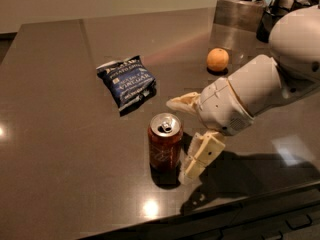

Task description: Move coke can near orange

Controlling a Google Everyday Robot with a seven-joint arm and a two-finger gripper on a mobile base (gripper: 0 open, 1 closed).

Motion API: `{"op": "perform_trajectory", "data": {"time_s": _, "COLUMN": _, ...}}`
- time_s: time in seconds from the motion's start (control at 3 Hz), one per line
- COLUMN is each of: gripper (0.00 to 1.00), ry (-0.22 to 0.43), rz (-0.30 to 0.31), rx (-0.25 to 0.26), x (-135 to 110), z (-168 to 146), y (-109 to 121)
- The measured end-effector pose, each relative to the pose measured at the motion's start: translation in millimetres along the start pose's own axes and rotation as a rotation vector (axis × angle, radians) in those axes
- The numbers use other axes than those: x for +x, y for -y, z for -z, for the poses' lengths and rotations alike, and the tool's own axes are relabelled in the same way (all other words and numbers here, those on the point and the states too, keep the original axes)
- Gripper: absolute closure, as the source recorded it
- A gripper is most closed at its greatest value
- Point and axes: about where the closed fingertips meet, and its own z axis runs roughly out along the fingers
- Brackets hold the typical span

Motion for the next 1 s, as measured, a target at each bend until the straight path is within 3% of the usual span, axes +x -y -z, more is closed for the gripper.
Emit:
{"op": "perform_trajectory", "data": {"time_s": 0.33, "gripper": 0.05, "ry": 0.031, "rz": -0.001, "rx": -0.016, "x": -8, "z": -7, "y": 2}}
{"op": "perform_trajectory", "data": {"time_s": 1.0, "gripper": 0.45, "ry": 0.04, "rz": -0.031, "rx": -0.036, "x": -20, "z": -1, "y": 5}}
